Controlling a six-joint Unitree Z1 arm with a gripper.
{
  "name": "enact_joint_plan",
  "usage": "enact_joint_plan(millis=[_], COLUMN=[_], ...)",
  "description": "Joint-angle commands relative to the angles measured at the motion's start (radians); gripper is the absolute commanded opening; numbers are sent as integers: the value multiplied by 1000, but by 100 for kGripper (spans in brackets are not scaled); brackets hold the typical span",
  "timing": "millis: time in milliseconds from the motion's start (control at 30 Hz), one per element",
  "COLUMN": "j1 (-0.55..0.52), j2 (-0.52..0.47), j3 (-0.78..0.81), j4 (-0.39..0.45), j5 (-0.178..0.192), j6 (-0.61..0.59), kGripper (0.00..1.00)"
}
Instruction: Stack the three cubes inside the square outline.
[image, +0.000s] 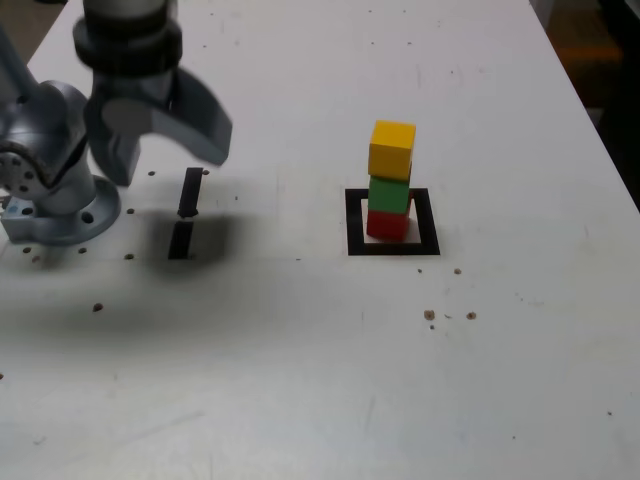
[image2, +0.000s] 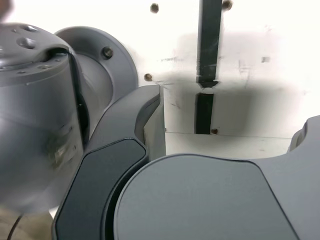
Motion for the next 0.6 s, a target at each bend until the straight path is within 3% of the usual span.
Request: enact_joint_plan(millis=[0, 133, 200, 367, 567], j1=[-17, -65, -76, -82, -88], j2=[20, 109, 160, 353, 417], j3=[-195, -548, -672, -987, -1110], j4=[84, 264, 303, 348, 358], j5=[27, 87, 99, 114, 151], j6=[6, 26, 45, 129, 179], kGripper=[98, 98, 98, 98, 98])
